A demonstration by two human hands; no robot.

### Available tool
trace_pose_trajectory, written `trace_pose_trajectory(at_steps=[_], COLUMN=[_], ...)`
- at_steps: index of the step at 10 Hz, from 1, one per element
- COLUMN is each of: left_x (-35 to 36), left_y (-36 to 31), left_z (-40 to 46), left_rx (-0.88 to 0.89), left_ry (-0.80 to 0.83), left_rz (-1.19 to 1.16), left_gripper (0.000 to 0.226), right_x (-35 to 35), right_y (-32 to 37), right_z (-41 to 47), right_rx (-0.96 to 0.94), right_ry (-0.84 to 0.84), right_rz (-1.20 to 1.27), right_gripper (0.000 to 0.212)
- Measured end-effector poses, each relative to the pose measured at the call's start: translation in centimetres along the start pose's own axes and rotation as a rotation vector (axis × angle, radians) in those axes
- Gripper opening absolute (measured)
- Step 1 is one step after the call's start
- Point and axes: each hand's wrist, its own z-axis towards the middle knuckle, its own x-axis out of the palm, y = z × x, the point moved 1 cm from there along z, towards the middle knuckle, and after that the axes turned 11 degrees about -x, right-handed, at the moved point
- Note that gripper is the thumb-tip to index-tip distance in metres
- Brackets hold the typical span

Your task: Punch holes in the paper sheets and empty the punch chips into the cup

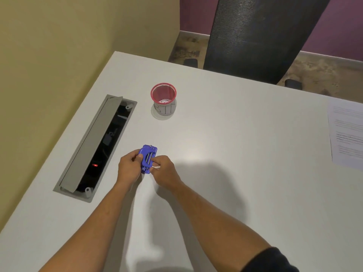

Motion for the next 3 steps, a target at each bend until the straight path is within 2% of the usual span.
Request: trace_pose_trajectory(at_steps=[1,2,3], left_x=[0.1,1.3,4.0], left_y=[-0.3,-0.2,-0.2], left_z=[-0.7,-3.4,-6.7], left_rx=[0.03,0.144,0.264], left_ry=[-0.179,-0.344,-0.327], left_rz=[0.136,0.274,0.372], left_gripper=[0.02,0.033,0.03], right_x=[-1.3,-3.7,-6.7], right_y=[0.1,-1.4,-3.9], right_z=[-1.3,-3.9,-7.2], right_rx=[-0.043,-0.144,-0.152], right_ry=[-0.02,-0.14,-0.301], right_rz=[-0.019,-0.145,-0.33], right_gripper=[0.037,0.034,0.033])
